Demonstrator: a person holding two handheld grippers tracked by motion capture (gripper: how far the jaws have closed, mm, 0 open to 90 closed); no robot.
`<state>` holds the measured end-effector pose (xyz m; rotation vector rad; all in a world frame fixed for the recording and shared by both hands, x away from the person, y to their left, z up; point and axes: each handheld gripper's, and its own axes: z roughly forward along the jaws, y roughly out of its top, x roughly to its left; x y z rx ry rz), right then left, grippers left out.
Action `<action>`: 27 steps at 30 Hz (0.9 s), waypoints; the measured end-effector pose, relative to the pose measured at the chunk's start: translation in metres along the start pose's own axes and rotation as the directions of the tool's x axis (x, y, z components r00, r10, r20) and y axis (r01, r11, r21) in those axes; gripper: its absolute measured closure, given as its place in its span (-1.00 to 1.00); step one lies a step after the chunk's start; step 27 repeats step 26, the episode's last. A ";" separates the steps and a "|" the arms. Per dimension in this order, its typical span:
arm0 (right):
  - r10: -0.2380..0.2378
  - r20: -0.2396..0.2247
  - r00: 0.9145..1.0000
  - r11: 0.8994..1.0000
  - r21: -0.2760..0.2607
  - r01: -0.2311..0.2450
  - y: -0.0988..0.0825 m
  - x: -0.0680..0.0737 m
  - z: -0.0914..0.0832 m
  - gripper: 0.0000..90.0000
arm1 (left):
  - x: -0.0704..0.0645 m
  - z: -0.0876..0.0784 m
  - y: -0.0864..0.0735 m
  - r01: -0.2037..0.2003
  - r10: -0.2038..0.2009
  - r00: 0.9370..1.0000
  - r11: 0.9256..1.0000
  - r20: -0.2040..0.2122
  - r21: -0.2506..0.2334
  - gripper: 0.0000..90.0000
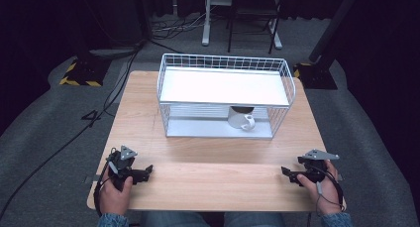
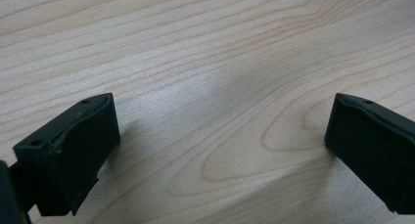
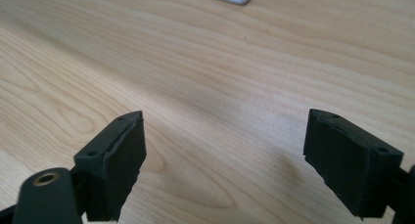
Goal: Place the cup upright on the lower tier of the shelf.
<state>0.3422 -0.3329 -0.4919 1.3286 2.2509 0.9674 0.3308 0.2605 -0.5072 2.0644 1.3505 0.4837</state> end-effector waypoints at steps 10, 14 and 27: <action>-0.036 0.035 0.999 0.999 -0.035 0.037 -0.012 0.006 0.007 -0.67 | 0.000 0.000 0.000 0.001 -0.001 1.000 1.000 0.000 0.000 -1.00; -0.034 0.040 0.999 0.999 -0.037 0.035 -0.013 0.009 0.006 -0.70 | 0.000 0.000 0.000 0.001 -0.001 1.000 1.000 -0.002 0.001 -1.00; -0.040 0.033 0.999 0.999 -0.030 0.041 -0.012 0.010 0.008 -0.78 | 0.000 0.000 0.000 0.002 -0.002 1.000 1.000 -0.002 -0.001 -1.00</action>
